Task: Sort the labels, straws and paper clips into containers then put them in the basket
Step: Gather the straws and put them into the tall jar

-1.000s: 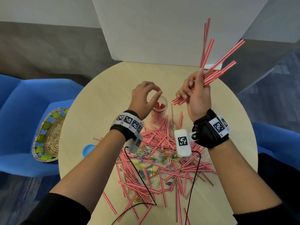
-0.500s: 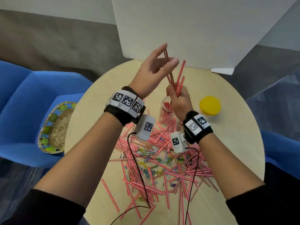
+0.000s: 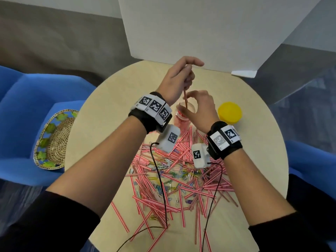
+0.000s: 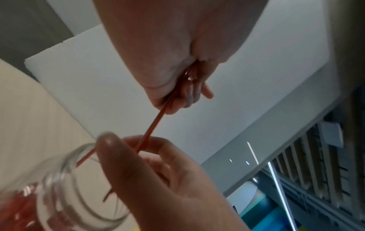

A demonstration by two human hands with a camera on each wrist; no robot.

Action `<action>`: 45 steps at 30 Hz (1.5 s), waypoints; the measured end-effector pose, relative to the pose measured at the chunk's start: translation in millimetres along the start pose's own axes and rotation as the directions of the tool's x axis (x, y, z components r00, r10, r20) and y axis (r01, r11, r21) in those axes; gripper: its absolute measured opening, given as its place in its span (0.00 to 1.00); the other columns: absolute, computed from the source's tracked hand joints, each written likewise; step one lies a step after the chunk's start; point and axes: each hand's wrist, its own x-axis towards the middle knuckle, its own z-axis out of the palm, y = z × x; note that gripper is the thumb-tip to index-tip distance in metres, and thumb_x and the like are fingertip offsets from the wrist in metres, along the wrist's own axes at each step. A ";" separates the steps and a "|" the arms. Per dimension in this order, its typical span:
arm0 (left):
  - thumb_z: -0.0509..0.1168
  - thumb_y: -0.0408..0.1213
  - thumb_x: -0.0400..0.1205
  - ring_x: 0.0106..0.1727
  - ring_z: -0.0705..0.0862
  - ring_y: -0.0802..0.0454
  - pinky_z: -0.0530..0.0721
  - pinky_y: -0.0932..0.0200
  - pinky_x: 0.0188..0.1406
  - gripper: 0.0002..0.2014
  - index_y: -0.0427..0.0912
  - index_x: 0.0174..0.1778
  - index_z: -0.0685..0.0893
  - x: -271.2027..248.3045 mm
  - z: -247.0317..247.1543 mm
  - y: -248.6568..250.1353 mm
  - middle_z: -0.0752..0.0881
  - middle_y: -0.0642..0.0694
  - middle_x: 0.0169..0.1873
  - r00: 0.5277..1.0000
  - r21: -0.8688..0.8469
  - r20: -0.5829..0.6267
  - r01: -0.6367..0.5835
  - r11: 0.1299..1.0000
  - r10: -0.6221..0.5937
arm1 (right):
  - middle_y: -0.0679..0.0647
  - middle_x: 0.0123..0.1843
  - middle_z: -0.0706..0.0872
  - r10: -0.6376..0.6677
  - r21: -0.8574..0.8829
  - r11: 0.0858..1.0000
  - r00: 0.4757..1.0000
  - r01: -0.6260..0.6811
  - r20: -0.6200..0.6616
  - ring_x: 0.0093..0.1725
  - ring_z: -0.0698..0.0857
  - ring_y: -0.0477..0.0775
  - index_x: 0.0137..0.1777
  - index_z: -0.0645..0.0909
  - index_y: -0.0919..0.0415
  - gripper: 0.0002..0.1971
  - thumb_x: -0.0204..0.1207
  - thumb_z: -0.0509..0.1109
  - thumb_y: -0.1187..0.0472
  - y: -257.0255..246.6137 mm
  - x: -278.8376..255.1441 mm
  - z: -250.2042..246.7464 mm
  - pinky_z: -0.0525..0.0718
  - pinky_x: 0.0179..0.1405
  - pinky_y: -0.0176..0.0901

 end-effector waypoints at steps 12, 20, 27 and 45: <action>0.46 0.28 0.87 0.28 0.64 0.55 0.66 0.62 0.30 0.17 0.34 0.61 0.79 -9.6 4.5 -16.6 0.69 0.53 0.27 0.994 0.188 0.093 0.042 0.981 -0.061 | 0.50 0.41 0.89 0.114 0.337 0.941 0.968 -0.033 -0.223 0.39 0.84 0.50 0.45 0.87 0.51 0.04 0.75 0.75 0.61 25.1 -44.9 -24.9 0.83 0.42 0.38; 0.45 0.24 0.88 0.29 0.57 0.51 0.55 0.55 0.30 0.15 0.34 0.57 0.78 -10.7 -3.5 8.0 0.64 0.46 0.29 0.999 -0.056 0.014 -0.034 0.998 0.035 | 0.52 0.58 0.81 0.538 -0.218 0.841 0.807 -0.495 0.243 0.55 0.83 0.54 0.61 0.80 0.48 0.22 0.68 0.82 0.50 80.5 -110.1 -5.3 0.83 0.57 0.49; 0.47 0.25 0.88 0.29 0.59 0.54 0.57 0.58 0.30 0.14 0.34 0.56 0.78 -20.4 2.3 3.9 0.66 0.49 0.29 0.999 -0.071 -0.035 -0.018 0.997 0.016 | 0.55 0.77 0.70 0.362 -0.262 0.921 0.883 -0.289 0.298 0.77 0.70 0.57 0.77 0.71 0.48 0.38 0.68 0.77 0.38 60.6 -130.5 55.0 0.73 0.76 0.55; 0.48 0.26 0.89 0.27 0.56 0.54 0.56 0.59 0.27 0.12 0.33 0.57 0.77 -28.4 19.1 6.7 0.63 0.50 0.26 0.999 -0.148 0.034 0.016 0.989 -0.011 | 0.51 0.55 0.86 0.382 -0.305 0.905 0.883 -0.297 0.273 0.56 0.85 0.55 0.63 0.76 0.54 0.21 0.76 0.74 0.45 61.5 -109.6 70.7 0.83 0.61 0.51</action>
